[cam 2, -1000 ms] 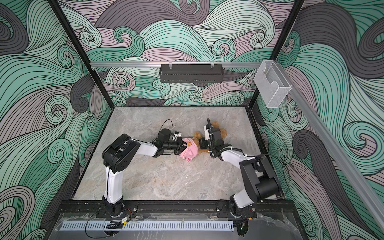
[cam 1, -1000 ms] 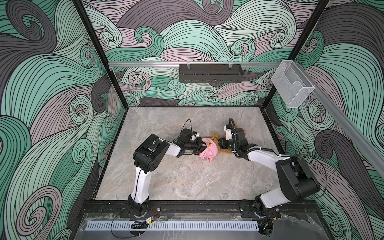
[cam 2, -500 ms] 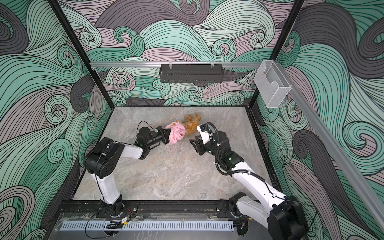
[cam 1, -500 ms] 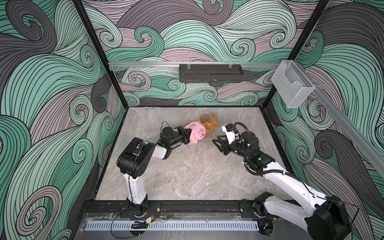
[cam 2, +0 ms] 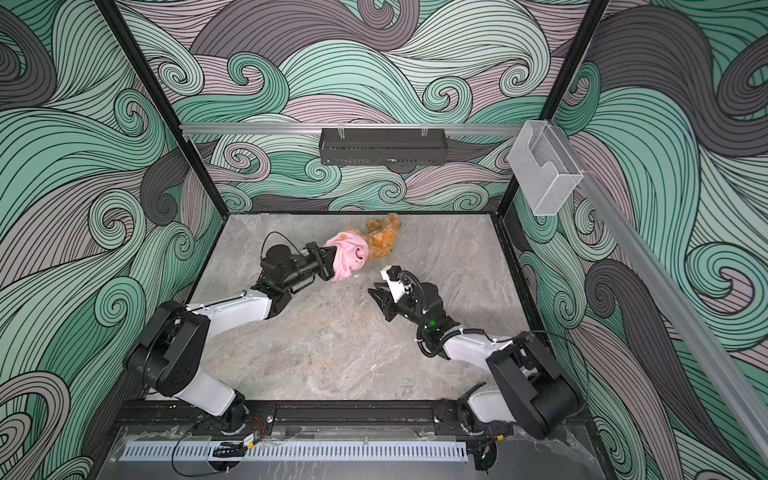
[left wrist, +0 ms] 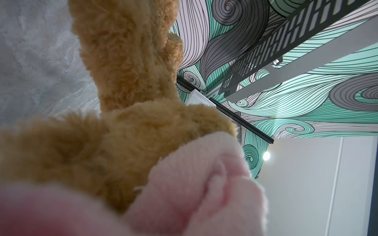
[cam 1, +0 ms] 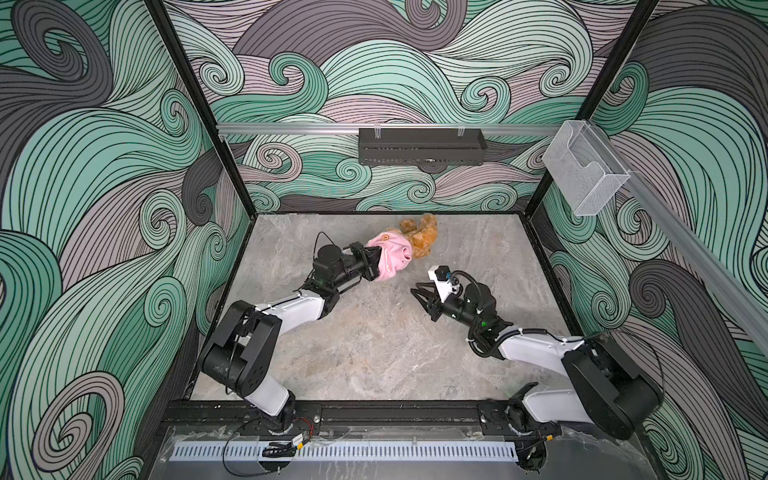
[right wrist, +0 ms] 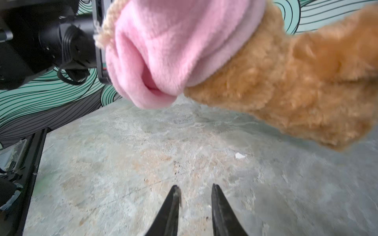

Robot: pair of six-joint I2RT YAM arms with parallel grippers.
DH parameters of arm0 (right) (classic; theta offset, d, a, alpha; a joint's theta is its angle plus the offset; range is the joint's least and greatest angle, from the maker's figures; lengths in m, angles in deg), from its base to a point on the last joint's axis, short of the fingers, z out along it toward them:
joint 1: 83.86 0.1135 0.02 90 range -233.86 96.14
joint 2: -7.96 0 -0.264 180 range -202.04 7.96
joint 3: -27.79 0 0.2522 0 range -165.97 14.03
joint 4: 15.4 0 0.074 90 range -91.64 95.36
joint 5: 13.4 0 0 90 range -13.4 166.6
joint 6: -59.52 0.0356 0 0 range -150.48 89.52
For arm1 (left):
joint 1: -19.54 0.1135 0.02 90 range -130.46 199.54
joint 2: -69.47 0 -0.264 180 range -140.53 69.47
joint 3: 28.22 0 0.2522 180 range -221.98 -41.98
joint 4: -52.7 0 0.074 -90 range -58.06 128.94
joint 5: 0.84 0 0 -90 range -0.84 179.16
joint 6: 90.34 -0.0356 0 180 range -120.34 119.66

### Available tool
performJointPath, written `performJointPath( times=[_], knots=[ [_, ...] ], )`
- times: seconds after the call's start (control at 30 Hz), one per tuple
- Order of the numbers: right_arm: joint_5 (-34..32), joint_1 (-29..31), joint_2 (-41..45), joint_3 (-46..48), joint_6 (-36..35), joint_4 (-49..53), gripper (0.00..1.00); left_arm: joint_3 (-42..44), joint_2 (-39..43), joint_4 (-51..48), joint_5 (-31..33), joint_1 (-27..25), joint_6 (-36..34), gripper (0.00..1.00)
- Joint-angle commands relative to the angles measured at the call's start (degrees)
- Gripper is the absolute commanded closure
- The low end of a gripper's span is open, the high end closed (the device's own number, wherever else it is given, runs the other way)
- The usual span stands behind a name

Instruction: Dress the teddy bear

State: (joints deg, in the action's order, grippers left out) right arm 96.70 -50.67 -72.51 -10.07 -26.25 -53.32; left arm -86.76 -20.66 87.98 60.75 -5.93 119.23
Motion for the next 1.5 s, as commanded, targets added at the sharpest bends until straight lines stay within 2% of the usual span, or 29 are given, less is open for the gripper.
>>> performJointPath(
  times=[0.0,0.27,0.6,0.87,1.03,1.1,1.17,1.37,1.47],
  knots=[
    [-3.38,1.00,-4.00,-1.51,1.83,-14.98,0.73,-2.46,0.10,1.22,0.63,-1.21,6.73,1.00],
    [-6.53,3.41,-7.95,-4.57,2.92,-17.71,0.75,-2.69,-0.63,2.32,0.24,-2.73,6.73,1.00],
    [-10.27,3.66,-7.27,-4.24,4.71,-18.37,0.76,-2.36,-0.70,3.94,-0.04,-3.52,6.46,1.00],
    [-6.57,3.64,-8.47,-5.72,5.70,-20.39,0.70,-2.36,-0.97,3.80,-0.42,-3.79,5.94,1.00],
    [-7.62,3.71,-7.80,-6.41,6.55,-19.09,0.84,-2.47,-0.97,2.41,-1.03,-3.92,4.95,1.00],
    [-10.42,3.69,-7.01,-6.00,7.45,-17.18,0.94,-2.40,-0.70,1.54,-1.34,-4.00,4.40,1.00],
    [-16.38,3.64,-5.35,-5.46,8.69,-12.09,1.00,-2.34,-0.57,0.95,-1.58,-3.88,3.88,1.00],
    [-32.73,3.55,-0.07,-3.60,10.59,4.17,1.00,-1.92,0.72,-1.55,-2.33,-3.49,1.69,1.00],
    [-36.48,3.07,1.56,-3.50,11.66,10.75,1.00,-2.36,1.53,-4.31,-3.51,-3.01,-0.43,1.00]
  ],
)
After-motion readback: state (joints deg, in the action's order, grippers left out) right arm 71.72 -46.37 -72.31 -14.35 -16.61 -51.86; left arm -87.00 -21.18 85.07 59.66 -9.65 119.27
